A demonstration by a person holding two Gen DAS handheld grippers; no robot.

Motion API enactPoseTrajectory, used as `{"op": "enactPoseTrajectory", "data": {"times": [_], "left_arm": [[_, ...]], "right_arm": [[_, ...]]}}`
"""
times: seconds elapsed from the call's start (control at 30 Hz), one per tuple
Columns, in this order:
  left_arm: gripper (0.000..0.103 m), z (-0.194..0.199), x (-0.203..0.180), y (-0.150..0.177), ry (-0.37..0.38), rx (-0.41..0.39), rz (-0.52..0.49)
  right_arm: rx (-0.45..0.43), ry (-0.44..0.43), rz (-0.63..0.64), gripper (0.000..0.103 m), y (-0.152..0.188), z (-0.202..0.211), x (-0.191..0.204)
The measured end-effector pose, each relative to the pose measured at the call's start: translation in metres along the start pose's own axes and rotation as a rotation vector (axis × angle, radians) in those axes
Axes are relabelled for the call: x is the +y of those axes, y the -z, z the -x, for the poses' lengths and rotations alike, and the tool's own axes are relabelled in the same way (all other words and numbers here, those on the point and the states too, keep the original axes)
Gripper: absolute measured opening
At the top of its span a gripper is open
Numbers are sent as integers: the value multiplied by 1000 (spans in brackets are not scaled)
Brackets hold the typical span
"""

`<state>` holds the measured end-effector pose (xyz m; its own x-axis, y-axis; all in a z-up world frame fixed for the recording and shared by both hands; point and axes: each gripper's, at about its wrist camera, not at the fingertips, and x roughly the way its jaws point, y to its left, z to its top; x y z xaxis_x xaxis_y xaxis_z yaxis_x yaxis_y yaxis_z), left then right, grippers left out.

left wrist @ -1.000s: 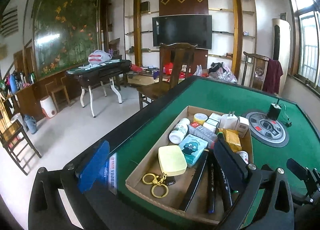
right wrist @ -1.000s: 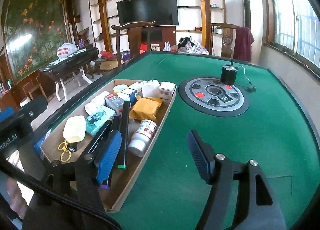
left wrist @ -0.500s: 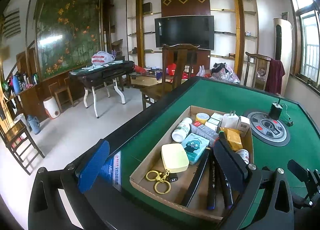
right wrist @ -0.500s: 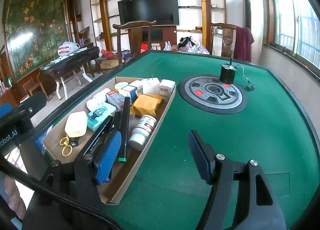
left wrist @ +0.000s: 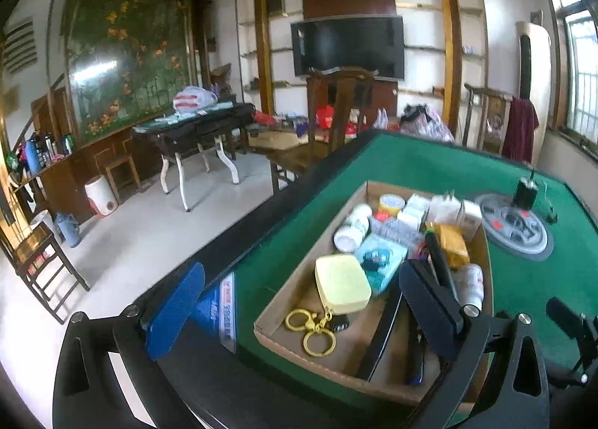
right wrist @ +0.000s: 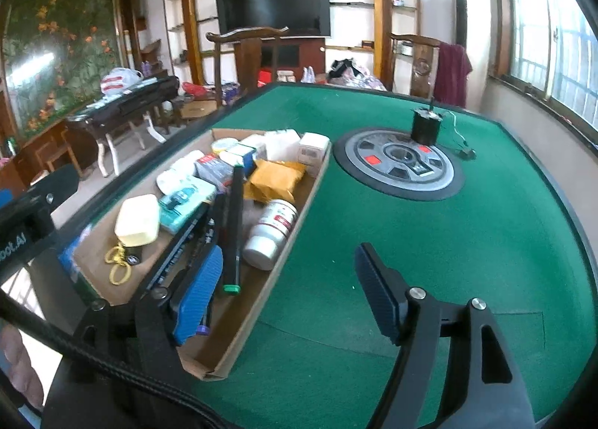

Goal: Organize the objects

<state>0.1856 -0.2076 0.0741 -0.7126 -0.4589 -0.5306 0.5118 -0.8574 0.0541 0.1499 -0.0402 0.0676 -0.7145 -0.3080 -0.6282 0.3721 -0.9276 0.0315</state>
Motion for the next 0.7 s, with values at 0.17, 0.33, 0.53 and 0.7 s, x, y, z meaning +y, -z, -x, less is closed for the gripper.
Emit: {"op": "enactPoseTrajectory", "data": {"times": [0.17, 0.33, 0.53, 0.7], "left_arm": [[102, -13, 3, 4, 8, 49, 6], [102, -16, 12, 3, 8, 46, 23], [102, -18, 8, 0, -22, 14, 8], [102, -22, -4, -2, -19, 30, -6]], "right_arm": [[14, 12, 25, 73, -3, -8, 5], [45, 10, 67, 73, -10, -23, 19], [78, -4, 108, 73, -23, -36, 34], [87, -17, 104, 73, -27, -38, 26]]}}
